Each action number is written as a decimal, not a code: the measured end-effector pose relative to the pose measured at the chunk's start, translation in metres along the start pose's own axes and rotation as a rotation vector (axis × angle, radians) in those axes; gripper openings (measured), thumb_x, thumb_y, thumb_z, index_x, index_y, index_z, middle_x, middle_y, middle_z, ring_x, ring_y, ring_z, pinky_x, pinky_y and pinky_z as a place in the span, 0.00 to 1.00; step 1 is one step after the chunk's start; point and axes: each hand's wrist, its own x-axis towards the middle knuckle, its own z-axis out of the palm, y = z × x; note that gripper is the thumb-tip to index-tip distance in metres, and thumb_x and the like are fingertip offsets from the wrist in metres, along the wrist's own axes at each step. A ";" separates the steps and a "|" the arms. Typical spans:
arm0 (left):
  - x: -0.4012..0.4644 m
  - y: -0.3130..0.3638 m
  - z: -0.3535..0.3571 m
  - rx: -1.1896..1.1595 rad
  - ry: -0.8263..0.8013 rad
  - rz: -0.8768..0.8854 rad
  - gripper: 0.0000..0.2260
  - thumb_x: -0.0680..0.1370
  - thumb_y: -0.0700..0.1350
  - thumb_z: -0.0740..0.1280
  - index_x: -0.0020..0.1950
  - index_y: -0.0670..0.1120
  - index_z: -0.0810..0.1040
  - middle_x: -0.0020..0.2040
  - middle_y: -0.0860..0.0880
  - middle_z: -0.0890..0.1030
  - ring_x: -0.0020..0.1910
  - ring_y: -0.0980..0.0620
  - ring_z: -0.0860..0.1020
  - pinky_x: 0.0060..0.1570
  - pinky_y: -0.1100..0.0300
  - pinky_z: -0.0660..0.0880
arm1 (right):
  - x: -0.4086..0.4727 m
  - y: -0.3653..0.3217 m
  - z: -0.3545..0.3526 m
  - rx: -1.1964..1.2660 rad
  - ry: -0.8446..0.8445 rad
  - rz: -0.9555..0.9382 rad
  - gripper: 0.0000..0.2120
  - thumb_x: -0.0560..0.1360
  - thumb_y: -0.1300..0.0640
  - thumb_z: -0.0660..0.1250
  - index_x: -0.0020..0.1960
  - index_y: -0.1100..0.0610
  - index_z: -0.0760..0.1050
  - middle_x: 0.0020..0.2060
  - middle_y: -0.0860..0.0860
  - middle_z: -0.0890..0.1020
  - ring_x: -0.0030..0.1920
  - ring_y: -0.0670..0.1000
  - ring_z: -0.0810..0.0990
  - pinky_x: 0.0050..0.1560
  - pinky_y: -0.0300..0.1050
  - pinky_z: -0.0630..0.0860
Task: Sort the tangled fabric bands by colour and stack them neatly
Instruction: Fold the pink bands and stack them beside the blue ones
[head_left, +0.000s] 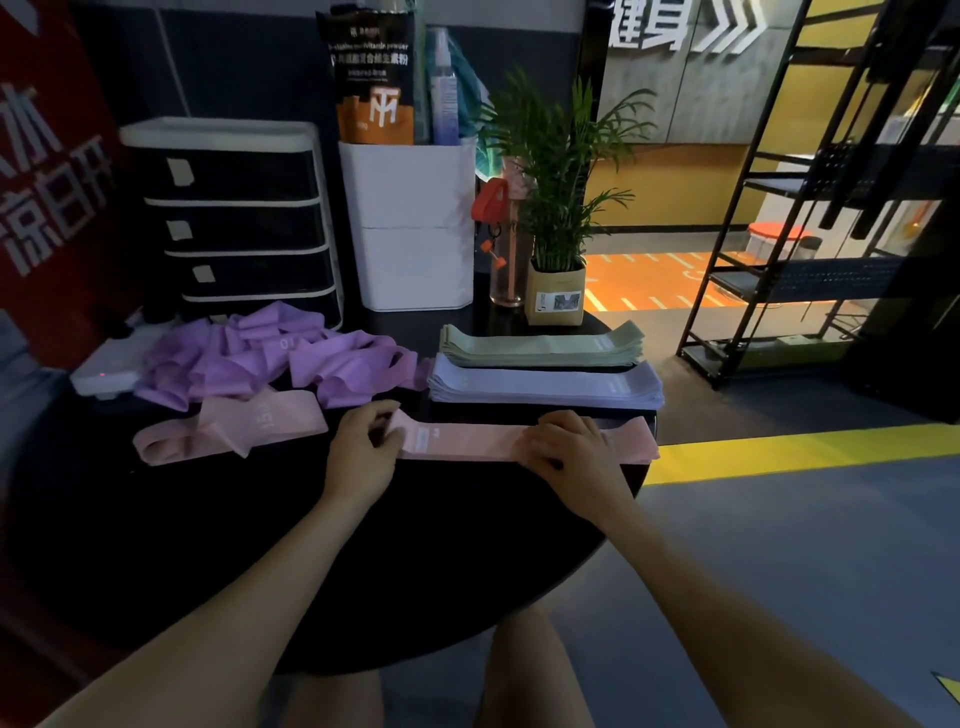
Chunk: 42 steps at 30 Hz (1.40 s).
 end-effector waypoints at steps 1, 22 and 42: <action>0.000 0.000 -0.002 -0.048 -0.001 -0.010 0.14 0.75 0.36 0.66 0.60 0.43 0.76 0.61 0.44 0.76 0.58 0.50 0.75 0.59 0.60 0.70 | 0.002 -0.004 -0.001 0.020 -0.007 0.001 0.15 0.75 0.50 0.67 0.60 0.50 0.77 0.59 0.48 0.75 0.61 0.53 0.70 0.61 0.52 0.68; 0.010 -0.058 -0.139 0.302 0.342 0.049 0.16 0.71 0.33 0.69 0.58 0.41 0.77 0.54 0.46 0.73 0.51 0.53 0.71 0.48 0.73 0.66 | 0.092 -0.202 0.100 0.334 -0.201 -0.262 0.16 0.74 0.61 0.66 0.62 0.59 0.74 0.59 0.57 0.74 0.61 0.57 0.71 0.62 0.46 0.68; 0.006 -0.056 -0.139 0.030 0.231 0.082 0.03 0.76 0.37 0.67 0.46 0.45 0.77 0.46 0.50 0.78 0.42 0.61 0.76 0.46 0.73 0.71 | 0.084 -0.223 0.109 0.484 -0.292 -0.352 0.13 0.73 0.59 0.69 0.57 0.61 0.78 0.55 0.55 0.78 0.55 0.52 0.77 0.57 0.39 0.72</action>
